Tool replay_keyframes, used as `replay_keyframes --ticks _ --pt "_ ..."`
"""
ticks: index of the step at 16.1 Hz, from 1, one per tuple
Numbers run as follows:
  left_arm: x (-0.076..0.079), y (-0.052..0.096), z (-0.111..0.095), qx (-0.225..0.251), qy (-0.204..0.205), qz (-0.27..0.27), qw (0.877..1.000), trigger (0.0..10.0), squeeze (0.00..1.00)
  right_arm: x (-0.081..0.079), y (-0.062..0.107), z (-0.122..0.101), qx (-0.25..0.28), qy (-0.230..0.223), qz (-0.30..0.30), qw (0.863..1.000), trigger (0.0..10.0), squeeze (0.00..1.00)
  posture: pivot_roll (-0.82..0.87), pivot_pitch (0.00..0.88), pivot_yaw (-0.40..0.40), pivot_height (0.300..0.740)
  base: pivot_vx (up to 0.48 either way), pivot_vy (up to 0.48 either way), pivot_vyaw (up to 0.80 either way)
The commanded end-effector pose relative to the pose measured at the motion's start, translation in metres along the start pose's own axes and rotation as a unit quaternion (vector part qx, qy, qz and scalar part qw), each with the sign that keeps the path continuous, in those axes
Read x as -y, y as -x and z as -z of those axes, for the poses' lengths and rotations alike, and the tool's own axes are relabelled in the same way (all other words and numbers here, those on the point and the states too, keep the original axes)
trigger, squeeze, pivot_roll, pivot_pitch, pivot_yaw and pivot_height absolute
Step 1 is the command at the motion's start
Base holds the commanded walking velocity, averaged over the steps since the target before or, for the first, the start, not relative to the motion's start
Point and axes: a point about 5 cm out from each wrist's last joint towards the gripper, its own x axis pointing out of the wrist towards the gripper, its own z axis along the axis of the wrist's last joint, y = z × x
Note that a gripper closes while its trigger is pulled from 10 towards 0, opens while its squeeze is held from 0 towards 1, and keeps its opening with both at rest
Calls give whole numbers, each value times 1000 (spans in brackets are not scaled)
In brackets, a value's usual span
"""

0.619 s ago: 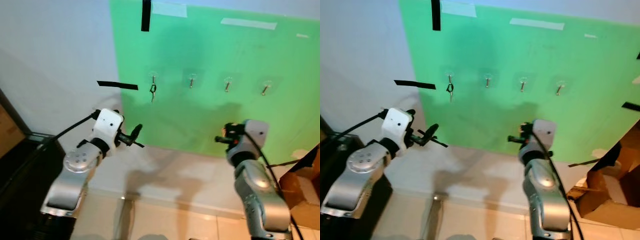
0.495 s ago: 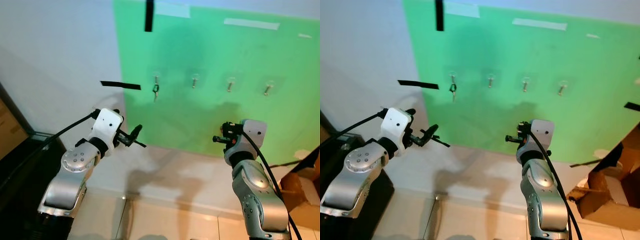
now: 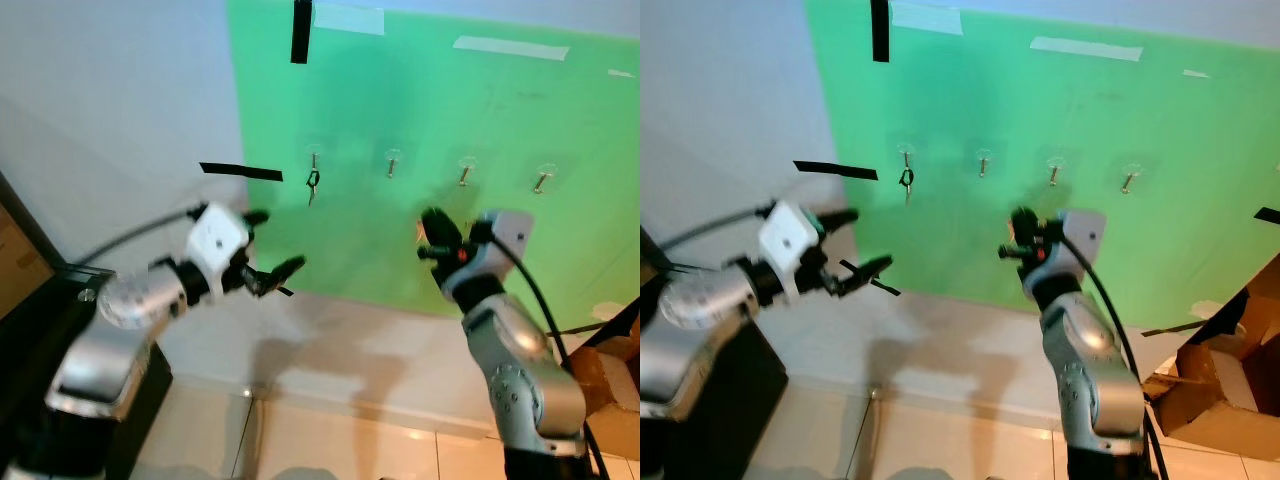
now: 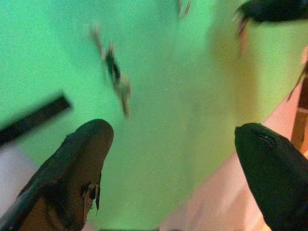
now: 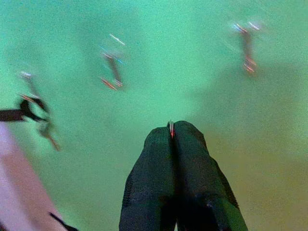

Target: Hang keys on a hook

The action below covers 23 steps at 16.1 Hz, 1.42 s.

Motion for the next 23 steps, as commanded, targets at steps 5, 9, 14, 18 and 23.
replay_keyframes --ticks 5,9,14,18,23 --pt "-1 -1 -12 10 -7 55 998 10000 0 -12 -10 -15 14 -35 -70 997 10000 0 -21 0 -20 740 0 0 0" --pt "1 -3 -15 14 -5 67 998 10000 0 -17 -18 -21 21 -47 -82 995 10000 0 -21 0 -24 740 0 0 0" --pt "1 -4 -16 16 -5 67 998 10000 0 -22 -29 -20 5 -34 -82 996 10000 0 -15 0 -36 740 0 0 0" --pt "2 -3 -16 17 -4 65 998 10000 0 -17 -36 -18 -3 -31 -56 998 10000 0 -12 0 -43 740 0 0 0" --pt "2 -2 -16 19 -1 63 998 10000 0 -13 -44 -22 9 -56 -28 998 10000 0 -11 0 -46 740 0 0 0"
